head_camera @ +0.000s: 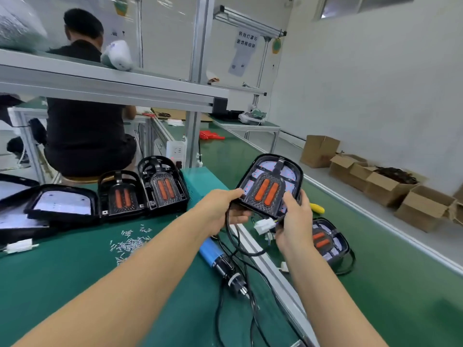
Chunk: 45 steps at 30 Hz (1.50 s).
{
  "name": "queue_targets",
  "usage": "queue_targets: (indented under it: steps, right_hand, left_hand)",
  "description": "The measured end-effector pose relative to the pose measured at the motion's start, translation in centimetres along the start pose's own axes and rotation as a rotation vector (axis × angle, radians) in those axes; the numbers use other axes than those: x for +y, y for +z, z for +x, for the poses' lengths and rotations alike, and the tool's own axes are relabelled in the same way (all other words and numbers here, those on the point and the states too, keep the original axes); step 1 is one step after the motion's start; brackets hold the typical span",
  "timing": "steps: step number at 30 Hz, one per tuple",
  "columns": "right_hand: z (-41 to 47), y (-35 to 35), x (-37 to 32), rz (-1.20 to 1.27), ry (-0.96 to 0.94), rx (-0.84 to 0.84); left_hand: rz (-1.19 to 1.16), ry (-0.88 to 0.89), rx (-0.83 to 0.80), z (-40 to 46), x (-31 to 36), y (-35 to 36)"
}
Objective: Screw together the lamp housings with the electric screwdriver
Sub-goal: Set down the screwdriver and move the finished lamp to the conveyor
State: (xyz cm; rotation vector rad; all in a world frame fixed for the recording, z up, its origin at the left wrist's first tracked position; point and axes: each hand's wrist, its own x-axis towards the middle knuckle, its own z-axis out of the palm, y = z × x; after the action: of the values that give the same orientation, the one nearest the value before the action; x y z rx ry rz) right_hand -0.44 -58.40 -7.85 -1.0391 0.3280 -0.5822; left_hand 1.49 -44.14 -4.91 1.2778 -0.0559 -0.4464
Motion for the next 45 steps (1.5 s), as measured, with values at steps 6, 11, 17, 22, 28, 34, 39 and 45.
queue_targets:
  steps: [6, 11, 17, 22, 28, 34, 39, 45]
  right_hand:
    - [6.1, -1.7, 1.1, -0.118, 0.05, 0.2]
    - [8.9, -2.4, 2.3, -0.184, 0.102, 0.302]
    - [11.3, -3.2, 2.8, -0.339, 0.093, 0.384]
    - [12.1, -3.7, 3.3, -0.449, 0.115, 0.389]
    - [13.2, -3.8, 2.5, -0.838, 0.142, 0.313]
    - [12.7, -2.9, 1.1, -1.376, 0.15, 0.217]
    - [12.2, -3.2, 0.7, -1.528, 0.053, 0.148]
    - [11.4, -2.7, 0.8, -1.721, -0.146, 0.037]
  left_hand:
    - [0.0, -0.012, -0.014, 2.4, -2.0, 2.4]
    - [0.21, -0.021, -0.107, 3.3, -4.0, 2.4]
    - [0.419, -0.022, -0.158, 3.5, -5.9, 1.7]
    - [0.527, -0.038, -0.148, 3.2, -6.5, 1.4]
    - [0.764, 0.102, -0.12, 2.7, -6.8, 1.3]
    - [0.907, 0.197, -0.139, 2.2, -7.2, 0.7]
    - [0.935, 0.184, -0.144, 1.7, -6.2, 0.6]
    - [1.007, 0.173, -0.127, 1.0, -5.6, 0.2]
